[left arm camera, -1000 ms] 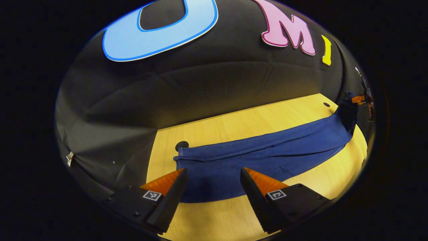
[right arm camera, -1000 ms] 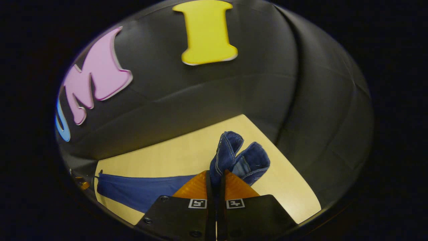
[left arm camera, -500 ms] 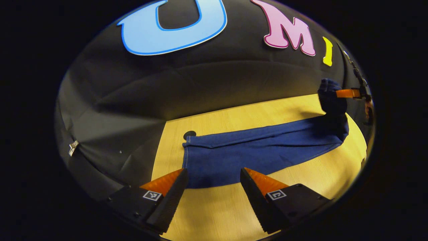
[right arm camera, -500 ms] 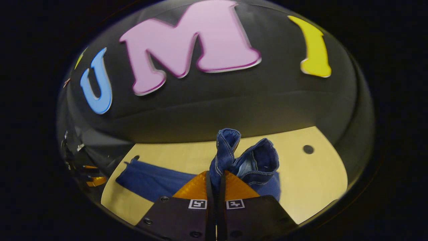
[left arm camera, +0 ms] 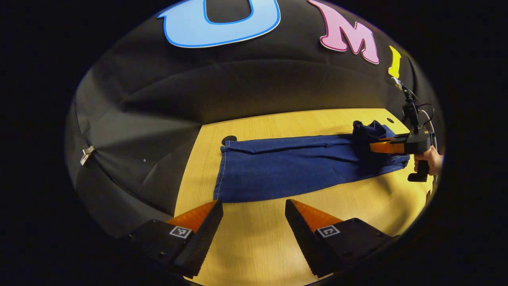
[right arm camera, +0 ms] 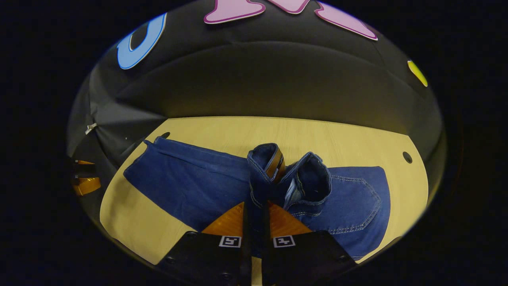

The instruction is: Grasp the waist and the cuffs of the jeans and fold them to make the two legs overlap; first hold the waist and fold one-third of the jeans toward the cuffs, then hold the cuffs and fold the remaining one-third in the same direction to finish folding.

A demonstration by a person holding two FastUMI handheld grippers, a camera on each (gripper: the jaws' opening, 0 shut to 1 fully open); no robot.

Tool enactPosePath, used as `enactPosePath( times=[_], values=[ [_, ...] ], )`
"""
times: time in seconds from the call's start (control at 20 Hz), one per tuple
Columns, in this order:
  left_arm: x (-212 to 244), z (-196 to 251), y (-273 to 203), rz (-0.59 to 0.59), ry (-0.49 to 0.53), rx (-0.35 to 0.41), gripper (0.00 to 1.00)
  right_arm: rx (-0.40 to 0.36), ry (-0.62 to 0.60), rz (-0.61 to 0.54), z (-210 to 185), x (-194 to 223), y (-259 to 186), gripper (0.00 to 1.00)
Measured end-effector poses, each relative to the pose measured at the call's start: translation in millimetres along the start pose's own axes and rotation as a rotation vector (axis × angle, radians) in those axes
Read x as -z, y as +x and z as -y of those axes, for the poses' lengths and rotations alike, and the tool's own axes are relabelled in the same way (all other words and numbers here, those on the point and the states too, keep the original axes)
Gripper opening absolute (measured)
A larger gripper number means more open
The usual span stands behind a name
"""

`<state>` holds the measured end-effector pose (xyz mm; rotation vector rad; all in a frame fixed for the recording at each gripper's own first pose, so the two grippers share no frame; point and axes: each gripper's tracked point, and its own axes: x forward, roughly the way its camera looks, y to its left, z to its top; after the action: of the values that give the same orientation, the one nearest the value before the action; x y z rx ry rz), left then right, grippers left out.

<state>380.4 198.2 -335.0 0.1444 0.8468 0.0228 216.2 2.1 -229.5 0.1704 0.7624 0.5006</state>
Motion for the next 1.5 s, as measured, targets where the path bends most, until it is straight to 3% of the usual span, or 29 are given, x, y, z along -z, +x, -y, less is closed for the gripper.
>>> enactPosePath(
  times=[0.05, 0.1, 0.2, 0.3, 0.35, 0.4, 0.6, 0.85, 1.1, 1.2, 1.25, 1.35, 1.45, 1.5],
  values=[
    [0.3, 2.2, 3.7, -0.008, -0.009, 0.003, 0.98, -0.077, 0.047, -0.012, -19.7, -2.3, -6.9, 0.25],
    [-1.2, 3.7, 9.3, -0.013, -0.017, 0.008, 0.98, -0.134, 0.074, -0.018, -36.3, -1.8, -13.4, 0.48],
    [-4.9, 7.2, 19.1, -0.023, -0.034, 0.023, 0.99, -0.196, 0.054, 0.003, -53.8, -9.4, -23.7, 0.80],
    [-6.1, 8.5, 30.4, -0.045, -0.064, 0.036, 0.99, -0.276, 0.026, 0.034, -68.1, -14.7, -50.0, 0.85],
    [-5.6, 5.7, 35.3, -0.057, -0.080, 0.037, 0.99, -0.300, 0.011, 0.058, -72.2, -22.6, -64.5, 1.00],
    [-6.4, 2.8, 41.0, -0.069, -0.095, 0.041, 0.99, -0.307, -0.008, 0.081, -69.5, -30.3, -78.5, 0.93],
    [-1.6, -6.6, 59.8, -0.203, -0.180, 0.087, 0.99, -0.316, -0.012, 0.136, -44.8, -50.9, -123.8, 0.93],
    [-5.7, -43.9, 92.7, -0.334, -0.294, 0.066, 0.99, -0.290, 0.010, 0.127, -12.7, -30.4, -150.7, 0.93],
    [1.0, -74.0, 126.3, -0.450, -0.255, 0.014, 0.97, -0.232, 0.037, 0.064, 27.6, 1.7, -151.7, 0.93],
    [5.4, -71.8, 137.6, -0.472, -0.244, 0.027, 0.97, -0.218, 0.062, 0.071, 37.6, -1.7, -151.2, 0.93],
    [8.7, -71.1, 140.4, -0.484, -0.232, 0.031, 0.92, -0.209, 0.068, 0.079, 42.5, -5.9, -150.1, 0.93],
    [14.0, -69.4, 150.6, -0.507, -0.222, 0.026, 0.97, -0.199, 0.096, 0.092, 52.4, -14.1, -147.3, 0.93],
    [11.6, -66.2, 155.8, -0.510, -0.218, 0.035, 0.92, -0.183, 0.117, 0.103, 62.3, -20.0, -143.2, 0.93],
    [13.9, -66.1, 159.0, -0.517, -0.215, 0.039, 0.97, -0.179, 0.123, 0.103, 65.5, -21.1, -143.6, 0.93]
  ],
)
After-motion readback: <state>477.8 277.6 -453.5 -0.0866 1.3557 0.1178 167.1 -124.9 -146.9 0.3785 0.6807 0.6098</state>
